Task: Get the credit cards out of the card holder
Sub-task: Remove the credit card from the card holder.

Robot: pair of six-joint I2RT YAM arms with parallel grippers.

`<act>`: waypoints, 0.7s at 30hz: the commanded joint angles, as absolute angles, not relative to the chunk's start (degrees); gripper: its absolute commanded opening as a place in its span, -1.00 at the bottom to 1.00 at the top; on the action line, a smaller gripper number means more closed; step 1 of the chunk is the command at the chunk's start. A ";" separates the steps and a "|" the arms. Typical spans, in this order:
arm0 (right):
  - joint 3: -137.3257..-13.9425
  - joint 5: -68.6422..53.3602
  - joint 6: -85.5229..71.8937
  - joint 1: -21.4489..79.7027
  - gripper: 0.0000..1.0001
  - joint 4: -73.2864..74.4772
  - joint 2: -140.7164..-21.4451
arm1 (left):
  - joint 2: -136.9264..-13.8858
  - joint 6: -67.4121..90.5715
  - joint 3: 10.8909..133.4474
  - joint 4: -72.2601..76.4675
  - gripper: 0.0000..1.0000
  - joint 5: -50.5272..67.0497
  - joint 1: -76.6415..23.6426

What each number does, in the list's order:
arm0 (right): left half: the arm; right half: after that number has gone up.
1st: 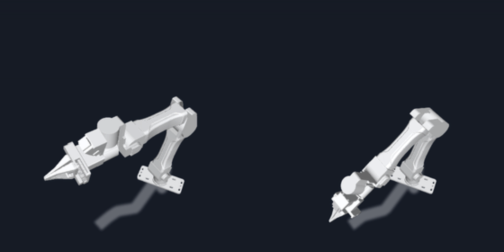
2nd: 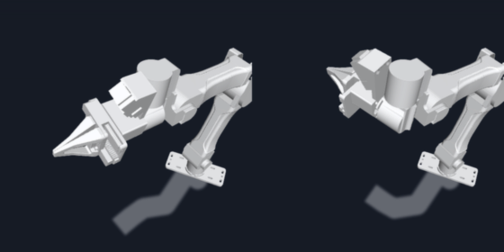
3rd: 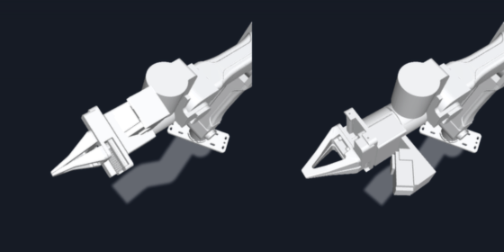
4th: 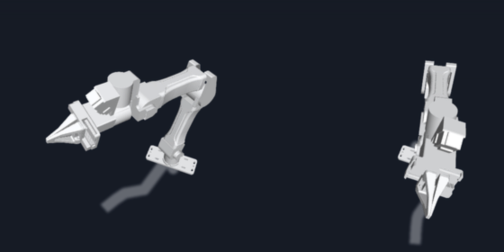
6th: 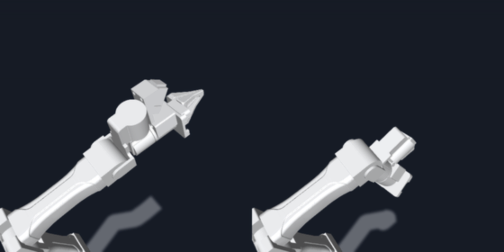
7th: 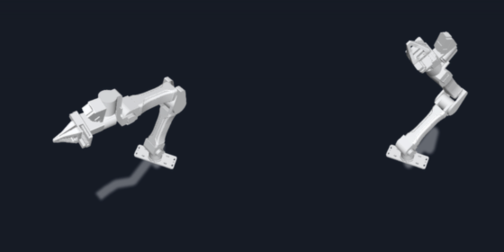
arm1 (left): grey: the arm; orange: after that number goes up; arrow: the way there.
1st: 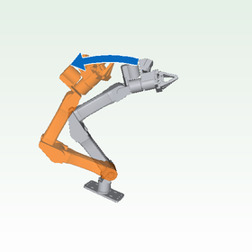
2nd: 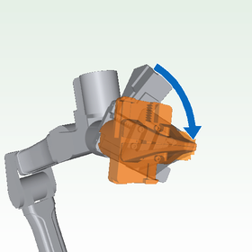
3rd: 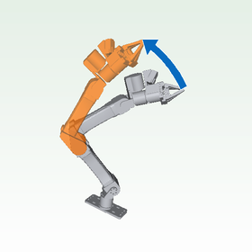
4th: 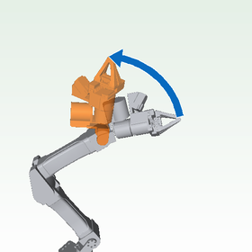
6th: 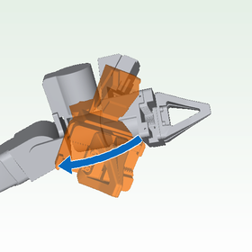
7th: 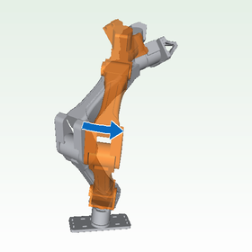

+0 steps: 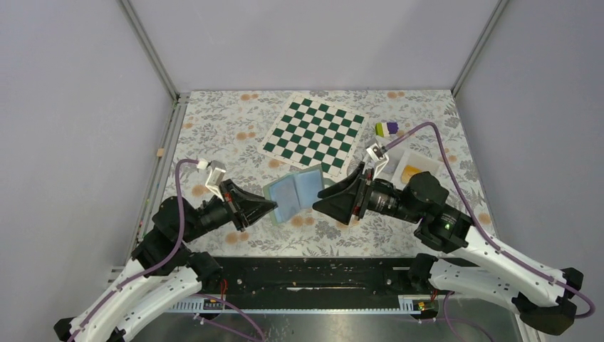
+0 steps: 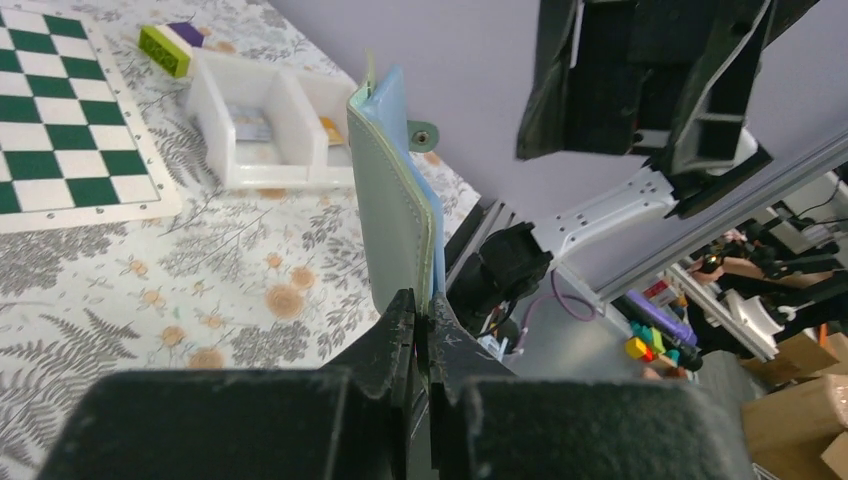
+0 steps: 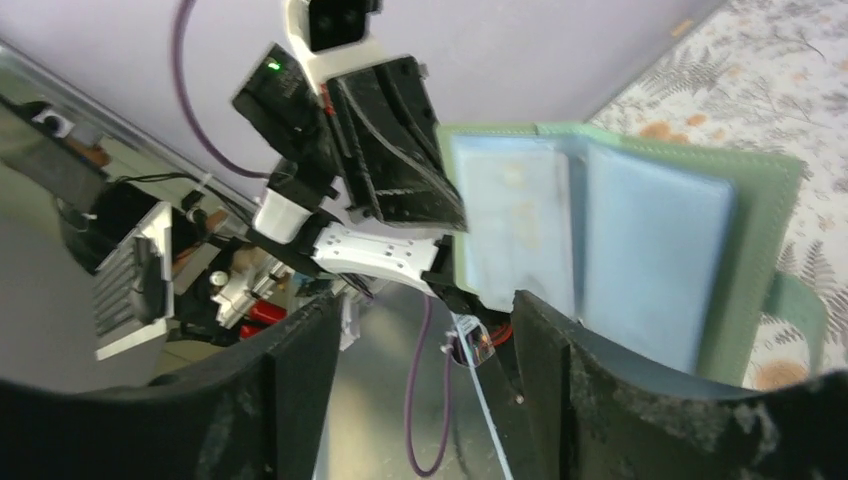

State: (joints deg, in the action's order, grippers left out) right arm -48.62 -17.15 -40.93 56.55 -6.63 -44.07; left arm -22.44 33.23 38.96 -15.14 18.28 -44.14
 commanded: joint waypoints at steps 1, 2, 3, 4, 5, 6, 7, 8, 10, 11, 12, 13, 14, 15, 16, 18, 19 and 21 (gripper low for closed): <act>-53.23 -5.23 -34.93 60.13 0.48 5.33 -44.94 | -24.14 39.54 38.66 -4.92 -1.00 19.56 -44.31; -54.46 -2.57 -33.95 61.18 0.52 7.99 -45.41 | -24.41 40.27 38.48 -4.09 -1.00 19.44 -44.32; -55.59 -0.71 -33.31 62.11 0.54 10.03 -46.06 | -24.68 41.00 38.21 -3.11 -1.00 19.43 -44.30; -56.43 1.74 -33.11 62.83 0.55 11.15 -46.64 | -24.83 41.63 37.87 -2.10 -1.00 19.54 -44.31; -56.99 2.70 -33.14 63.30 0.57 11.50 -47.15 | -25.07 42.26 37.54 -1.11 -1.00 19.69 -44.33; -57.30 3.14 -33.27 63.81 0.57 11.12 -47.69 | -25.19 42.80 37.33 -0.42 -1.00 19.82 -44.31; -57.71 3.12 -33.36 64.26 0.57 10.65 -48.40 | -25.34 43.22 37.21 -0.28 -1.00 19.93 -44.30; -58.29 3.10 -33.25 64.90 0.57 10.38 -49.09 | -25.48 43.46 37.19 0.35 -1.00 19.88 -44.30; -59.93 5.14 -32.38 66.56 0.57 10.87 -50.64 | -25.81 43.59 37.22 0.94 -1.00 19.63 -44.31; -60.70 6.62 -31.94 67.54 0.57 11.25 -51.52 | -25.95 43.52 37.26 0.78 -1.00 19.68 -44.34; -61.40 8.28 -31.57 68.44 0.57 11.69 -52.36 | -26.13 43.43 37.39 0.53 -1.00 19.64 -44.34; -62.21 9.41 -31.14 69.13 0.57 11.90 -53.11 | -26.30 43.35 37.54 0.25 -1.00 19.63 -44.30; -62.64 10.48 -30.89 69.74 0.58 11.90 -53.95 | -26.57 43.33 37.61 0.11 -1.00 19.68 -44.31; -63.08 11.53 -30.67 70.31 0.58 11.76 -54.57 | -26.70 43.33 37.71 0.09 -1.00 19.75 -44.32; -63.55 12.31 -30.26 70.83 0.58 11.67 -55.26 | -26.86 43.33 37.75 0.09 -1.00 19.90 -44.34; -64.70 14.14 -29.24 71.98 0.57 11.79 -56.75 | -26.93 43.33 37.77 0.09 -1.00 19.99 -44.32; -65.29 15.02 -28.83 72.62 0.57 11.98 -57.50 | -26.91 43.33 37.80 0.09 -1.00 20.03 -44.33; -66.38 17.26 -28.46 73.64 0.55 12.65 -58.76 | -26.85 43.33 37.88 0.09 -1.00 20.06 -44.33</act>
